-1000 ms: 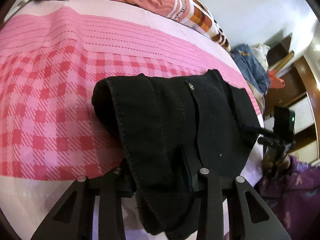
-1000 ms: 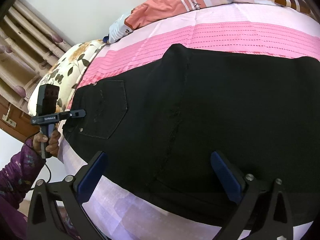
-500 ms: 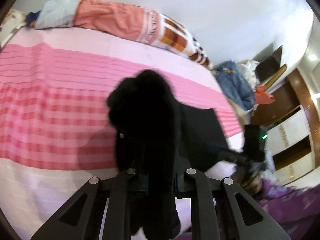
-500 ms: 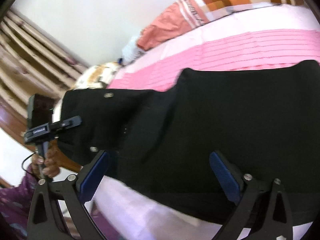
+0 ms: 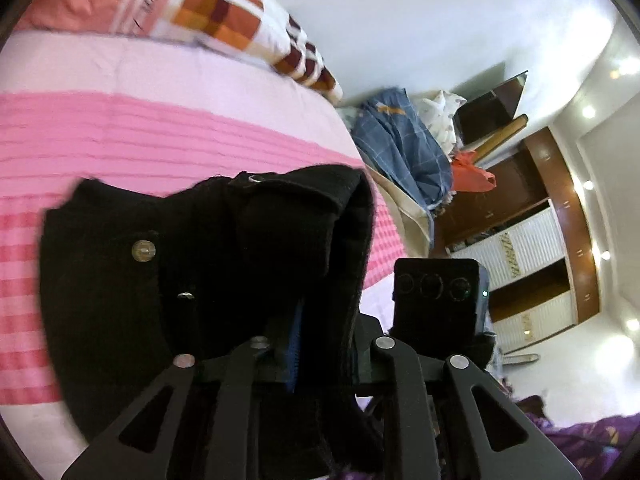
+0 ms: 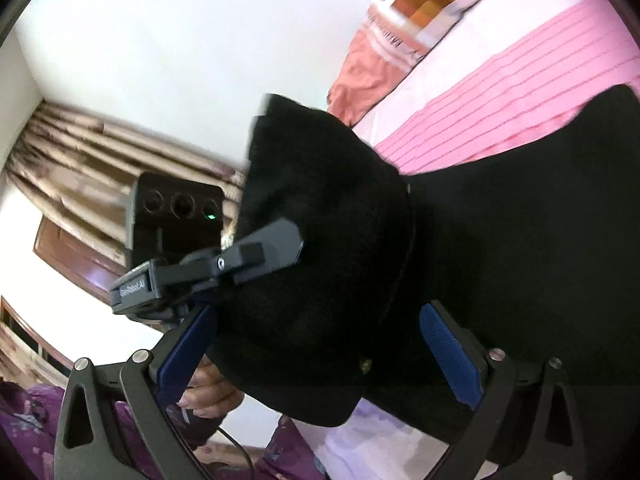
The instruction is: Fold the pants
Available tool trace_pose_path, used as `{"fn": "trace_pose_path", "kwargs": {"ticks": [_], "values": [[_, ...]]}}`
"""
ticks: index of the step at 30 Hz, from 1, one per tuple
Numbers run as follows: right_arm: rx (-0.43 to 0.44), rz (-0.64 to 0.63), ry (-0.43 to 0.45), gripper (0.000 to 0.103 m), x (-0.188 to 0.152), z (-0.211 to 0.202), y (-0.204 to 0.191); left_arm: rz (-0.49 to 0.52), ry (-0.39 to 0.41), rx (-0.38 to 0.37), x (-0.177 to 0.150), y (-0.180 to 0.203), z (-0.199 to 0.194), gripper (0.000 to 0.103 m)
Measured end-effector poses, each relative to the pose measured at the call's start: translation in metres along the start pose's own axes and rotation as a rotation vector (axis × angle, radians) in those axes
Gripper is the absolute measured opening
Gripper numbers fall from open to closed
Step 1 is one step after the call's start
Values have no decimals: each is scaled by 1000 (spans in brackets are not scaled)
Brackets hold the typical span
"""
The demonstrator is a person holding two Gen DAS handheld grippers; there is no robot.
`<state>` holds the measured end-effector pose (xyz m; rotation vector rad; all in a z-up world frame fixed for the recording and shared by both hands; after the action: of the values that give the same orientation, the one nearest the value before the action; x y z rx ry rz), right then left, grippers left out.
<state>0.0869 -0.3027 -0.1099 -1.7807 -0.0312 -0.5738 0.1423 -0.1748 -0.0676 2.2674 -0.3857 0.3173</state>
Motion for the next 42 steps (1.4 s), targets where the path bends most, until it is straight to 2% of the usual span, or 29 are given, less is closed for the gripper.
{"fn": "trace_pose_path", "kwargs": {"ticks": [1, 4, 5, 7, 10, 13, 14, 15, 16, 17, 18, 19, 20, 24, 27, 31, 36, 42], "values": [[3, 2, 0, 102, 2, -8, 4, 16, -10, 0, 3, 4, 8, 24], [-34, 2, -34, 103, 4, -13, 14, 33, -47, 6, 12, 15, 16, 41], [-59, 15, -51, 103, 4, -11, 23, 44, -35, 12, 15, 18, 14, 46], [-29, 39, -44, 103, 3, -13, 30, 86, 10, 61, 22, 25, 6, 47], [-37, 28, -50, 103, 5, -7, 30, 112, 31, 123, 25, 25, -6, 57], [-91, -5, -85, 103, 5, -5, 31, 92, 69, 175, 18, 12, -25, 65], [-116, -20, -109, 100, 6, 1, 32, 78, 71, 186, 16, 6, -28, 68], [-142, -33, -128, 95, 7, 5, 32, 45, 77, 200, 10, -4, -33, 68], [-187, -54, -151, 75, 5, 8, 34, 16, 83, 201, 5, -12, -38, 68], [-246, -78, -176, 45, 5, 11, 37, -4, 86, 203, 2, -16, -39, 68], [-291, -76, -189, 30, 6, 11, 41, -30, 88, 213, -4, -24, -42, 68], [-295, -46, -184, 20, 10, 7, 46, -49, 89, 239, -10, -32, -45, 68], [-240, 13, -164, 17, 16, 0, 48, -51, 94, 277, -16, -40, -48, 68], [-195, 29, -86, 14, 32, -25, 38, -34, 102, 409, -31, -58, -51, 68], [-182, 46, -18, 13, 43, -54, 39, -54, 111, 436, -36, -64, -51, 68], [-239, 104, 46, 13, 49, -97, 67, -22, 124, 477, -40, -61, -42, 68], [-246, 166, 37, 13, 37, -108, 95, 49, 90, 556, -40, -57, -13, 69], [-192, 184, 59, 13, 40, -110, 91, 125, 82, 697, -42, -56, -3, 69]]}}
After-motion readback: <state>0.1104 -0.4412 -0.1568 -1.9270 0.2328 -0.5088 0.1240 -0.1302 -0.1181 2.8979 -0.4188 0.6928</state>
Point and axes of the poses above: each gripper's, at about its wrist camera, not at the fingertips, and z roughly the way its jaws point, y to its right, x to its top, the point moved 6 cm from there along z, roughly the way its jaws point, and after that the axes turned 6 degrees about x, right-handed, at the moved point
